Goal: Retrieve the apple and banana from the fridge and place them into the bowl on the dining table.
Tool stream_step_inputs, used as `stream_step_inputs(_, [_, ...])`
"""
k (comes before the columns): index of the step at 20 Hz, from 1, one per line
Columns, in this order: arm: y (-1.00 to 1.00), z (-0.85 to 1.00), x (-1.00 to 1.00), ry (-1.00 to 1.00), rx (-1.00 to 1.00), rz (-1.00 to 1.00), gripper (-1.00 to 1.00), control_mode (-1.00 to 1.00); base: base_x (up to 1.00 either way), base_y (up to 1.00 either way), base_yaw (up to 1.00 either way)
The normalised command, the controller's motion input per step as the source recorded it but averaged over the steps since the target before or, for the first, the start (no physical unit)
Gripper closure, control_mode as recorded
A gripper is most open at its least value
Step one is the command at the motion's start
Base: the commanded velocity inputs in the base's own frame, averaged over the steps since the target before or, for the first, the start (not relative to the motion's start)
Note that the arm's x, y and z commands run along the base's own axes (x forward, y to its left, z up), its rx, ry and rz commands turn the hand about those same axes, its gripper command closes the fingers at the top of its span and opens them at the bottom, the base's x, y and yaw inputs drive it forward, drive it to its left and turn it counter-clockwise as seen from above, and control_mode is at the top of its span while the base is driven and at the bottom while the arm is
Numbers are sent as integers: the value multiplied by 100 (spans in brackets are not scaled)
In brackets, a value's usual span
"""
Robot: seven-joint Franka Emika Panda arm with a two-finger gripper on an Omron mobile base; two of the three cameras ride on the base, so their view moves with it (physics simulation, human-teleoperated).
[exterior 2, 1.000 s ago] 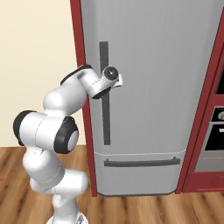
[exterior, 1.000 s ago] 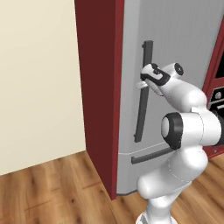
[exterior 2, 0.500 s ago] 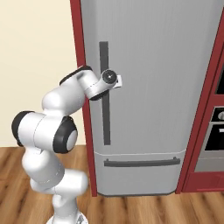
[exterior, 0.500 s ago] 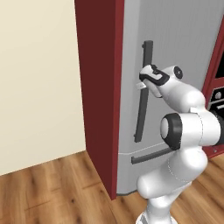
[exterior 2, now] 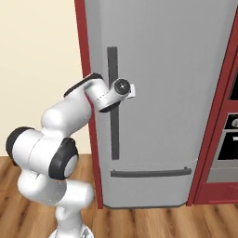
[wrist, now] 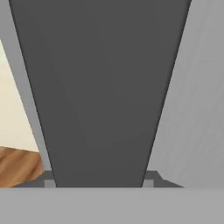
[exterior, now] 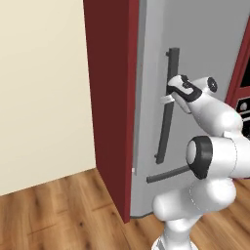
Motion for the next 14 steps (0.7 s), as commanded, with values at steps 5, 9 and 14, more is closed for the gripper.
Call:
stream_step_inputs(5, [-88,5,-78,5,0,0,100,-100,0,0,0])
stream_step_inputs(9, [-85,4,-77,4,0,0,100,-100,0,0,0])
stream_step_inputs(14, [-83,5,-73,3,0,0,100,-100,0,0,0])
